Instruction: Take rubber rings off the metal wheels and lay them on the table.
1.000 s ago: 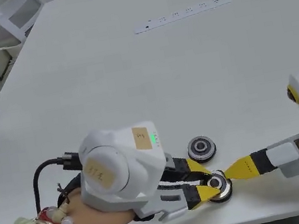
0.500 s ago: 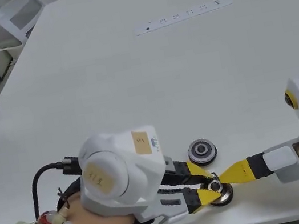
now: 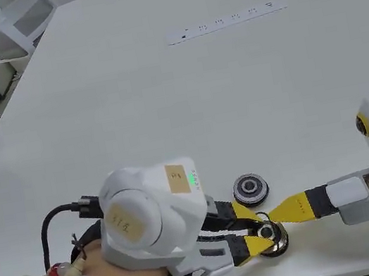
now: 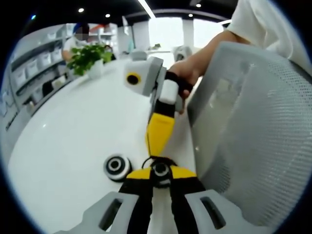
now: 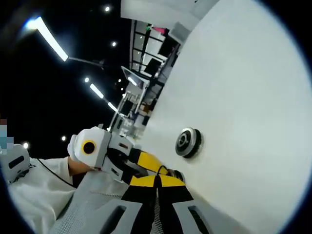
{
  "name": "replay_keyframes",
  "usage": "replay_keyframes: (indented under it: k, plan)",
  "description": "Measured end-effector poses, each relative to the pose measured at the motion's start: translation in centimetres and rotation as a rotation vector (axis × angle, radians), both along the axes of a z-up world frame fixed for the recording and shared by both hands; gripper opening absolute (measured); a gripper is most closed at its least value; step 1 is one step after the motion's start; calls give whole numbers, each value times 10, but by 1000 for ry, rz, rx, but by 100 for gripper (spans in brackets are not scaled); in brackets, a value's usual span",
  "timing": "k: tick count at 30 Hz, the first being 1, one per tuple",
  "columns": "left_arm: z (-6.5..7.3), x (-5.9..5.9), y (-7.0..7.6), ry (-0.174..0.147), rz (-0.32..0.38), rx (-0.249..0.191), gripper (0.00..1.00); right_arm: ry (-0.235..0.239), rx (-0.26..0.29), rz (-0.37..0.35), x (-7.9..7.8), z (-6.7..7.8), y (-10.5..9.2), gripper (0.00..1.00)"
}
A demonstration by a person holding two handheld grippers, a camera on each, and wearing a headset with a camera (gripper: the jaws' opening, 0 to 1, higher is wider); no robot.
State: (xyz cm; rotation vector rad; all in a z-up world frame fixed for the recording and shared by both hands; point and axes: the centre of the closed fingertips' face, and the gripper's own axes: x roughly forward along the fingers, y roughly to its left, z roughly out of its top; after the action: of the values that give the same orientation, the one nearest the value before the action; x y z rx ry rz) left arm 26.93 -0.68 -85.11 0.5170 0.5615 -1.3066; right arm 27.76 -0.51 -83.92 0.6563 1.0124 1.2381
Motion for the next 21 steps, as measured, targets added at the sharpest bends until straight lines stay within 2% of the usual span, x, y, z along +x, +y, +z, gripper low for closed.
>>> replay_keyframes:
  k: [3,5,8,9,10,12,14,19,20,21]
  plan:
    - [0,-1,0,6,3,-7,14,-17,-15,-4,1,1,-2,0]
    - [0,0,-1,17,8,-1,14,-48,-47,9,0,-4,-3,0]
    - [3,0,-1,30,0,6,15,-54,-54,17,-1,-3,-3,0]
    - [6,-1,-2,34,-5,-2,16,-58,-54,16,-1,-3,-3,0]
    - [12,-3,-5,35,-18,-31,16,-64,-53,18,0,-1,-3,0]
    - [23,-3,-7,25,-31,-66,17,-80,-58,17,1,2,-3,0]
    - [31,-3,-5,17,-40,-74,21,-85,-56,17,2,4,-4,0]
    - [50,0,2,-18,-48,-103,37,-117,-66,22,5,10,-4,0]
    - [58,2,5,-31,-33,-122,40,-134,-76,27,5,10,-5,0]
    - [63,3,7,-32,-24,-131,45,-137,-78,28,6,12,-4,0]
